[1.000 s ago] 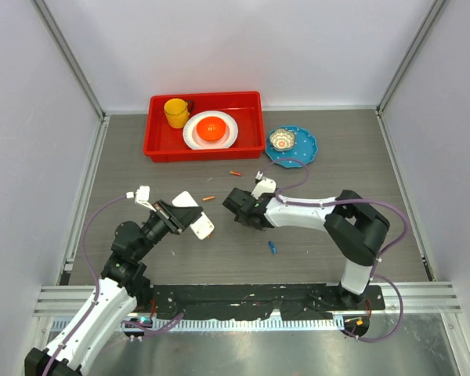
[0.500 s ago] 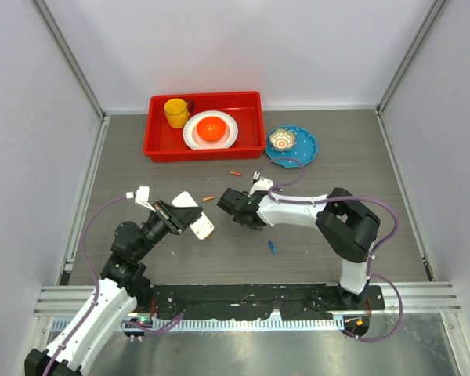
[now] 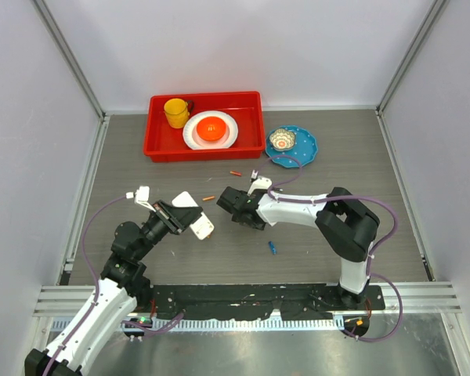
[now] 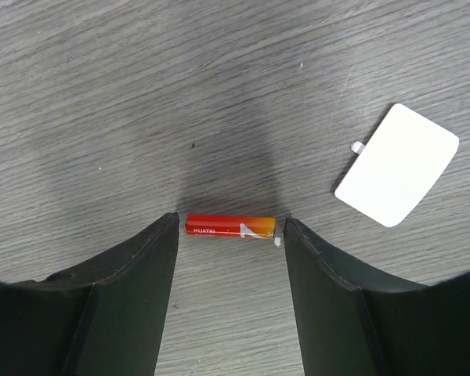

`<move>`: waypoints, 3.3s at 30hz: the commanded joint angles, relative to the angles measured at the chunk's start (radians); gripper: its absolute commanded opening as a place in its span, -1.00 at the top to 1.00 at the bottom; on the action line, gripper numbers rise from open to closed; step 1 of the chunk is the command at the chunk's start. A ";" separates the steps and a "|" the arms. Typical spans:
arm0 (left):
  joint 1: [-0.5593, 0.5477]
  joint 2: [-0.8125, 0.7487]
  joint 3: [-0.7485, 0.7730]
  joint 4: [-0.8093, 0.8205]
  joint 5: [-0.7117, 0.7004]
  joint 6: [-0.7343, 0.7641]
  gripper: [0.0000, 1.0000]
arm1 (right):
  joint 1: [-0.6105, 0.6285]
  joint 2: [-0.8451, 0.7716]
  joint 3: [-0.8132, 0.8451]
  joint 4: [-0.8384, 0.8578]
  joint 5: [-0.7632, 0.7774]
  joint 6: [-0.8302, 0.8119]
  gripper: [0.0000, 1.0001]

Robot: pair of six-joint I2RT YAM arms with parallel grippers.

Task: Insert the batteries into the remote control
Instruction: Adjust the battery at the center of the board, then pick up the battery from the center of the board.

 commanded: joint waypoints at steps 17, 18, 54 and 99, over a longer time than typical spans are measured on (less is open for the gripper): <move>0.005 0.002 -0.007 0.099 0.028 -0.029 1.00 | -0.049 -0.437 -0.184 0.387 0.021 -0.882 -0.72; 0.005 0.005 -0.007 0.112 0.038 -0.029 1.00 | -0.051 -0.443 -0.184 0.399 -0.026 -0.925 -0.72; 0.005 0.016 -0.047 0.190 0.174 -0.044 0.99 | -0.081 -0.205 -0.229 0.473 -0.481 -1.332 0.14; 0.005 0.044 -0.061 0.221 0.172 -0.064 0.99 | -0.117 -0.082 -0.165 0.393 -0.508 -1.303 0.99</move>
